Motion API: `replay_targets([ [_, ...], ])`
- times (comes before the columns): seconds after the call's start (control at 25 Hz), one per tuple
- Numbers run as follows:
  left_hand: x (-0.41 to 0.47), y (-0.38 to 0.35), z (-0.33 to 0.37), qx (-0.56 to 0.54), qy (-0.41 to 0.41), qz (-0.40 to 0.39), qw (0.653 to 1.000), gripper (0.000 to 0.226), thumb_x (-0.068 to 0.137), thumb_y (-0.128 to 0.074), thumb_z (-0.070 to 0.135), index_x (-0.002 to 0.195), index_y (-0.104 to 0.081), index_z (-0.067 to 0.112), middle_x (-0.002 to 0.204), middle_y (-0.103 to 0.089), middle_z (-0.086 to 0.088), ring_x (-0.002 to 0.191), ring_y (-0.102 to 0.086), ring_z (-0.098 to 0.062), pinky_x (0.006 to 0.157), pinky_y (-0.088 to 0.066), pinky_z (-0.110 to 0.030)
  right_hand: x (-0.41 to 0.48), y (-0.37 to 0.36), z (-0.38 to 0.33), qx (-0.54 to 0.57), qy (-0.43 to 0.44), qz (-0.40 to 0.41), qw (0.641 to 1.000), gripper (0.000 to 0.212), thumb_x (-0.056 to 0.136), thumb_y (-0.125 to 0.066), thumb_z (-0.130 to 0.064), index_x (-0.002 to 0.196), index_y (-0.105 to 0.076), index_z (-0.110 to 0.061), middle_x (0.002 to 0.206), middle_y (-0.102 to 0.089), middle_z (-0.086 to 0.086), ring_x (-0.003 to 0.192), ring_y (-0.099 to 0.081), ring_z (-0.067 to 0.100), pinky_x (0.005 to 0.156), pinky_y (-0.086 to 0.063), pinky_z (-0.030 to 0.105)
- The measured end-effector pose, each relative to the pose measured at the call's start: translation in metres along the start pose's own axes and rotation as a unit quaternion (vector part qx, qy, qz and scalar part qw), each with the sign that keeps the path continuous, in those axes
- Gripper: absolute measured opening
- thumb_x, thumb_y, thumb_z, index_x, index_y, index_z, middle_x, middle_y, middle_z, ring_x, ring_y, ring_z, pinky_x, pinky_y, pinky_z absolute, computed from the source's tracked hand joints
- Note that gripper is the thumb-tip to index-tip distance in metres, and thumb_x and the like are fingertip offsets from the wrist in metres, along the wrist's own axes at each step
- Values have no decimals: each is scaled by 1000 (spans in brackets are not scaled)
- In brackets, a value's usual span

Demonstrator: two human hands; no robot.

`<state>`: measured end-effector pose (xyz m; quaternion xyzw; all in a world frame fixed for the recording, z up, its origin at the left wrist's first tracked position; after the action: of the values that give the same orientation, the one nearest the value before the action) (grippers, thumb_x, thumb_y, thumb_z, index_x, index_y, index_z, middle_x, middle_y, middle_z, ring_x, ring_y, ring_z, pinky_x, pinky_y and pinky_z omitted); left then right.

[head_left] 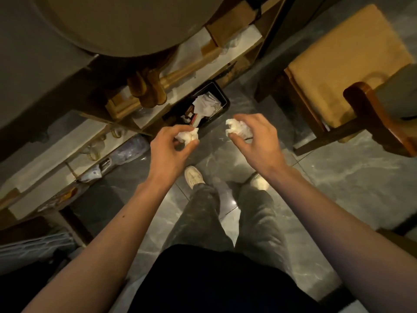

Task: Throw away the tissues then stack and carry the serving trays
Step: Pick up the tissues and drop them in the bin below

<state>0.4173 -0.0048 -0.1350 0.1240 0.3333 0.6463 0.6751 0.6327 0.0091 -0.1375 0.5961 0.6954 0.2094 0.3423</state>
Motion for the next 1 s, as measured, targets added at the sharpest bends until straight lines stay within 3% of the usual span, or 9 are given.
replay_targets([
  [0.04,10,-12,-9,-4,21,4,1000,30,84,-72,30,113,-66,27,114,-59,3,100,-56,-6,79,-45,-9,14,-9,15,9,-6,-3,1000,41,87,-71,-26,125,-63,-15,117,-61,7,107,-56,18,83,-26,2],
  [0.24,64,-89,-65,-22,122,33,992,31,79,-76,30,108,-68,25,104,-68,2,89,-63,-3,74,-52,-14,87,-64,100,60,-48,-23,997,42,84,-73,-23,123,-63,-12,114,-63,15,103,-60,27,76,-27,9],
  [0.32,84,-122,-88,-27,156,46,986,31,77,-78,24,106,-68,19,97,-69,1,81,-62,-1,70,-51,-11,116,-92,135,71,-52,-43,995,41,85,-72,-22,123,-62,-10,115,-63,17,105,-60,29,77,-27,9],
  [0.44,118,-166,-135,-1,198,70,978,28,76,-79,23,102,-67,20,96,-69,-1,78,-62,-5,74,-53,-18,158,-140,181,72,-42,-83,993,44,87,-71,-20,128,-60,-10,122,-59,18,110,-58,29,81,-30,12],
  [0.52,136,-184,-158,9,208,78,975,30,75,-80,24,102,-68,16,99,-70,-3,83,-64,-11,78,-53,-21,175,-162,196,69,-23,-102,992,43,88,-69,-17,129,-59,-10,125,-53,18,111,-57,32,87,-36,17],
  [0.6,157,-207,-176,21,191,84,978,35,77,-80,22,107,-67,9,105,-69,-5,93,-64,-15,76,-49,-14,197,-183,215,69,-10,-106,992,41,89,-67,-15,129,-58,-11,124,-50,18,108,-57,34,91,-44,28],
  [0.72,186,-228,-192,53,193,80,977,35,81,-75,23,111,-66,7,103,-64,0,93,-59,-11,75,-42,-13,219,-206,223,36,21,-116,992,41,89,-65,-15,130,-57,-12,126,-50,18,109,-58,36,92,-48,36],
  [0.88,212,-233,-223,56,247,123,959,45,81,-74,33,119,-62,13,110,-61,2,98,-57,-12,74,-39,-16,249,-230,224,-34,66,-140,987,45,91,-63,-20,134,-55,-9,130,-54,20,114,-57,38,93,-50,41],
  [1.0,226,-238,-237,67,266,136,952,49,84,-72,31,126,-58,12,118,-61,-3,105,-55,-14,75,-35,-14,267,-242,225,-24,93,-146,985,53,90,-64,-22,140,-49,-10,138,-51,20,121,-53,37,96,-48,41],
])
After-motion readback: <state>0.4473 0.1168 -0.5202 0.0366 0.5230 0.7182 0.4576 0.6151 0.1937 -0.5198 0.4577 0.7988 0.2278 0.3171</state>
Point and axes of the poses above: each hand's wrist, its own x-axis towards the middle knuckle, its own y-axis out of the back of the hand, z = x × y, the point moved 5 cm from there along x, towards the middle knuckle
